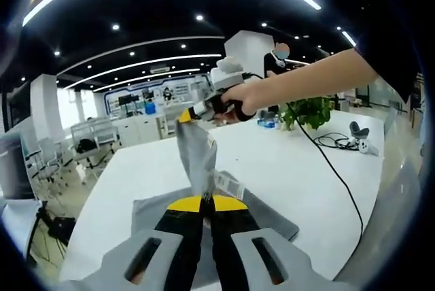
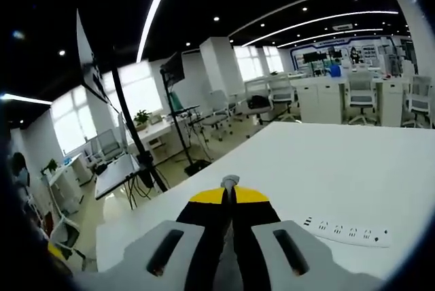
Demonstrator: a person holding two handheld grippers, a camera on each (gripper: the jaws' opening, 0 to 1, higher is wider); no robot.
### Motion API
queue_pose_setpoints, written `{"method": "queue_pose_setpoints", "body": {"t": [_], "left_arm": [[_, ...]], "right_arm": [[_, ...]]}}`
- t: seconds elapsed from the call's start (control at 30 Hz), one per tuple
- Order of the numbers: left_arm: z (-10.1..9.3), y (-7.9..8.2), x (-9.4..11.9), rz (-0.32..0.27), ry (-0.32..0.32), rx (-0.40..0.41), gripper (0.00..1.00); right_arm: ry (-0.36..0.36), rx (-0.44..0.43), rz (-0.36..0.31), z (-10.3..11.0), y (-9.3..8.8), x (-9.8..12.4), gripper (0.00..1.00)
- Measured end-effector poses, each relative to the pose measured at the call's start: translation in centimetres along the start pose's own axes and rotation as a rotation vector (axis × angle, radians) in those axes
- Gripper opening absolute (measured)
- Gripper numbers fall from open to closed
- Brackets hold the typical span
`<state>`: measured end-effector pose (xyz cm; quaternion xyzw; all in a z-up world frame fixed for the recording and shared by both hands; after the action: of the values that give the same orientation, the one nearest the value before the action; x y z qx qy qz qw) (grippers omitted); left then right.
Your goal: Fold the towel on the table until its edges align and the towel forms a compact rectangular stack.
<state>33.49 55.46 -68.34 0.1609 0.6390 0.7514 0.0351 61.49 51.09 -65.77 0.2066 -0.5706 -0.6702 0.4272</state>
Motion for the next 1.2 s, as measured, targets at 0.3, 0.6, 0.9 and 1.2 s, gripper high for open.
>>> {"method": "queue_pose_setpoints", "body": {"t": [0.3, 0.6, 0.9, 1.2], "left_arm": [[1.6, -1.7, 0.8, 0.016, 0.049, 0.033, 0.03], [3.4, -4.1, 1.7, 0.031, 0.103, 0.100, 0.03], [4.7, -6.2, 2.3, 0.045, 0.153, 0.182, 0.03], [5.3, -8.4, 2.4, 0.071, 0.196, 0.235, 0.03]], "right_arm": [[0.010, -0.011, 0.007, 1.0, -1.0, -1.6, 0.00], [0.030, -0.034, 0.035, 2.3, -2.7, -4.1, 0.00], [0.035, -0.056, 0.059, 3.3, -4.5, -6.3, 0.01], [0.016, -0.059, 0.099, 3.1, -7.3, -7.9, 0.01]]}}
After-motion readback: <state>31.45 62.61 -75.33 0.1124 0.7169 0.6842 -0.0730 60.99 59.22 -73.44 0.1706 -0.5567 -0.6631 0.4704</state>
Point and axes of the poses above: the point that each gripper's makers call its tool centre point, and the gripper's own axes: x roughly backward along the fingers, z roughly to its left, y roughly out of its top, the point moved 3 cm from there along x, roughly backward along the fingers, and after that the axes turned 3 degrees about -z, right-handed, at the moved point
